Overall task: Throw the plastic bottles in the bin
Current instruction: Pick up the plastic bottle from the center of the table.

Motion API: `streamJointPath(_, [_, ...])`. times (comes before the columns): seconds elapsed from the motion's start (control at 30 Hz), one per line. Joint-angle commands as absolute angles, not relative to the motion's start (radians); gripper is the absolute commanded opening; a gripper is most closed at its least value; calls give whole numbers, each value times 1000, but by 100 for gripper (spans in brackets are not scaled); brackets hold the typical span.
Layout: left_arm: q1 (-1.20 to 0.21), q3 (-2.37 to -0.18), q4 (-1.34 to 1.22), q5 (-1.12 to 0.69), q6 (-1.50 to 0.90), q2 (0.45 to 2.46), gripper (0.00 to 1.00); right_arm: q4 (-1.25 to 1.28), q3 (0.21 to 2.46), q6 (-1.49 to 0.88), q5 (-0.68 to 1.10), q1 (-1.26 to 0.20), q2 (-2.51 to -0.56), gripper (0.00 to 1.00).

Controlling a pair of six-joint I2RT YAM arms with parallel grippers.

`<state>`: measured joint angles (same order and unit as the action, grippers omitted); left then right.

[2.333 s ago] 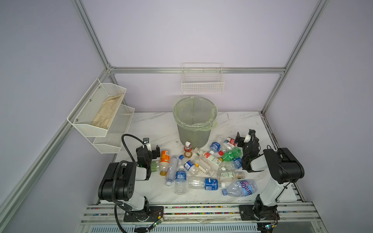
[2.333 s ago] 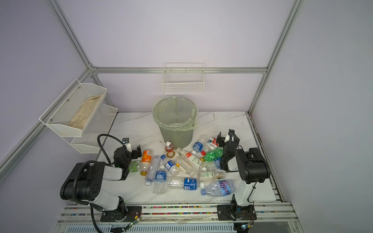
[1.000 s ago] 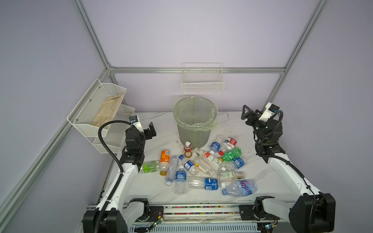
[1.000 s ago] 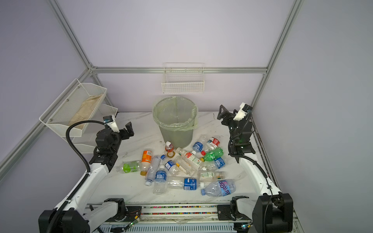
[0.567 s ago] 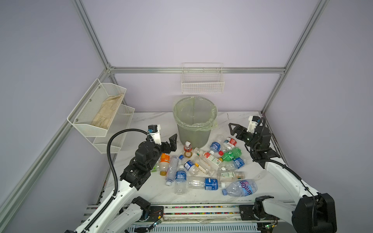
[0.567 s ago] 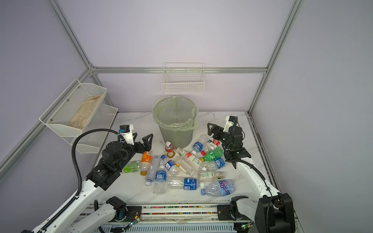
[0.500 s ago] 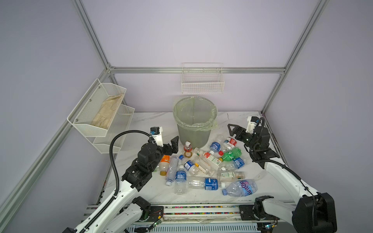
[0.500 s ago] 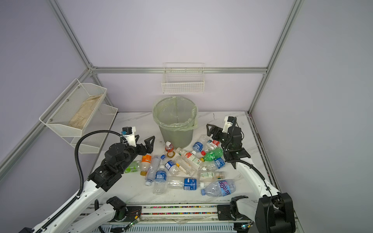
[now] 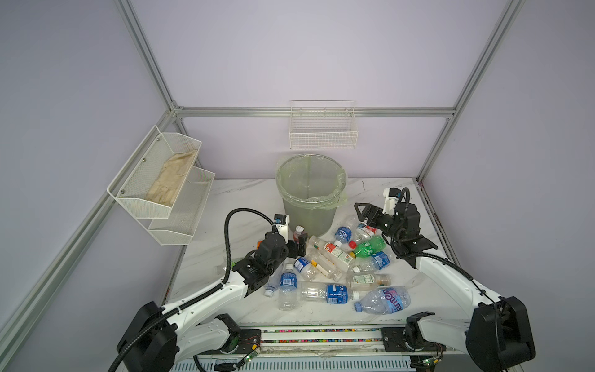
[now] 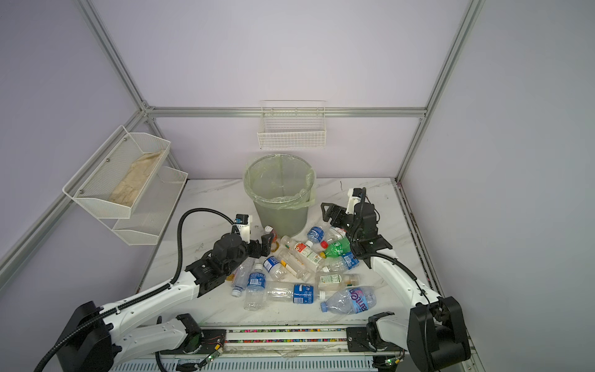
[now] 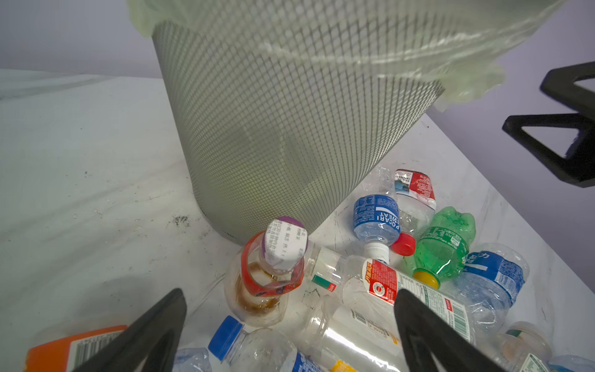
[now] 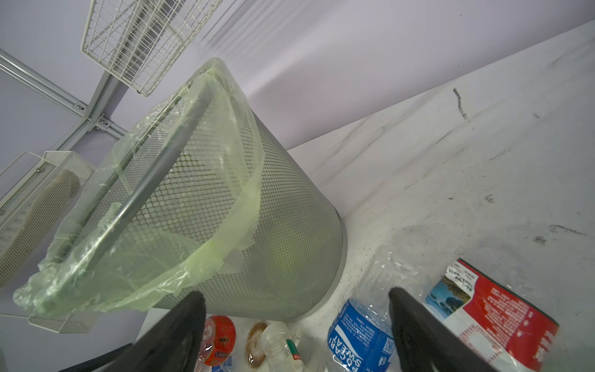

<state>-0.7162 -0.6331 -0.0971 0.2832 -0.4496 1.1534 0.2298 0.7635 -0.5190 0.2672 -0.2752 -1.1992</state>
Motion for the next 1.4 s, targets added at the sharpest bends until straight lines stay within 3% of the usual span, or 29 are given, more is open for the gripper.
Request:
streamJointPath(0.0, [-727,-634,-190,315,-459,1204,98,191,765,-496,240,-279,-1156,91])
streamJointPath(0.7, [-739,-696,-212,398,-474,1442,97,188,744,-479,222,-279,-1127,91])
streamJointPath(1.37, [-740,-743,-298,415,-453,1549,93,193,741,-454,222,-279,-1125,91])
